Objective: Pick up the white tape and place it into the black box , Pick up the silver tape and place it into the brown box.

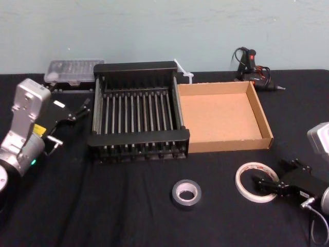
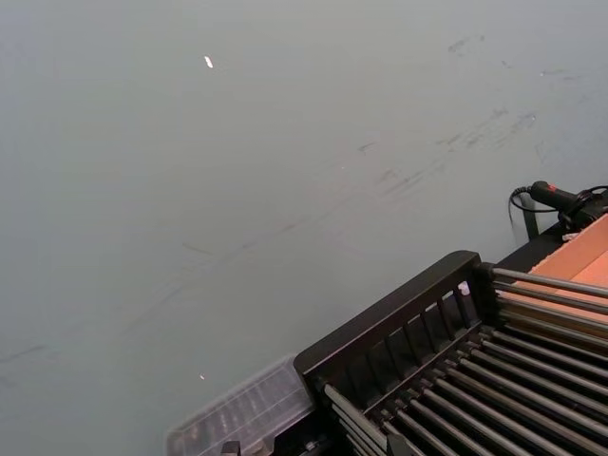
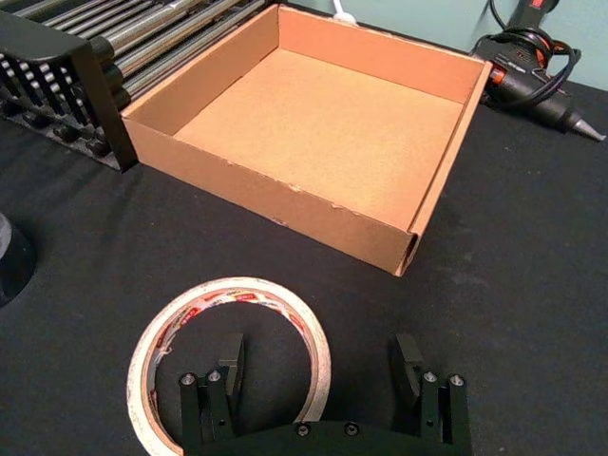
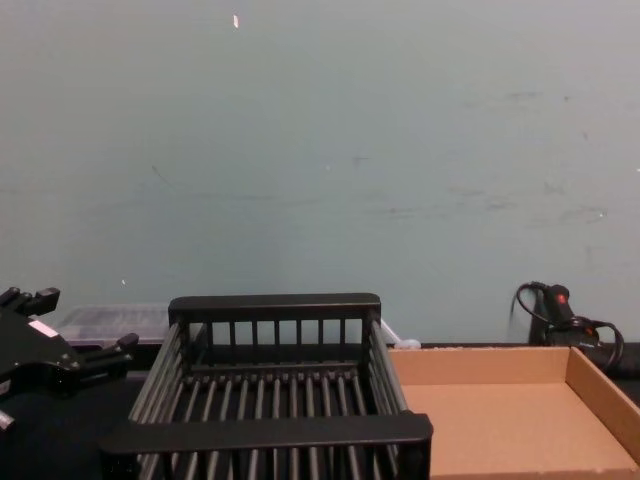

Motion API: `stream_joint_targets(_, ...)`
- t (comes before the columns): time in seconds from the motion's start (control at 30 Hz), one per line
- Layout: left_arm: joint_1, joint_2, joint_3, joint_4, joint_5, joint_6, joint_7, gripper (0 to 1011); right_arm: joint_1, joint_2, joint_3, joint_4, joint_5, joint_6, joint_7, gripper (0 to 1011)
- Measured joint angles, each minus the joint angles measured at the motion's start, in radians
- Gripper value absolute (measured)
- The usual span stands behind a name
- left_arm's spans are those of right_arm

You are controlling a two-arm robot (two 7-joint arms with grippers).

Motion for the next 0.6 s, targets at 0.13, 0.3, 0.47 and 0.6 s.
stream_joint_targets(0.13, 0.0, 0.0, 0.0, 0.0, 0.0, 0.0, 0.0, 1001, 0.0, -0.005, 0.004, 0.002, -0.006, 0.004, 0.005, 1002)
stream_joint_targets(0.3, 0.0, 0.0, 0.0, 0.0, 0.0, 0.0, 0.0, 1001, -0.001, -0.008, 0.009, 0.003, -0.009, 0.008, 0.014, 1003)
stream_joint_targets(0.47, 0.0, 0.0, 0.0, 0.0, 0.0, 0.0, 0.0, 1002, -0.002, -0.01, 0.014, 0.003, -0.01, 0.008, 0.018, 1002)
stream_joint_targets(0.6, 0.0, 0.0, 0.0, 0.0, 0.0, 0.0, 0.0, 1001, -0.002, -0.01, 0.013, 0.003, -0.01, 0.008, 0.018, 1002)
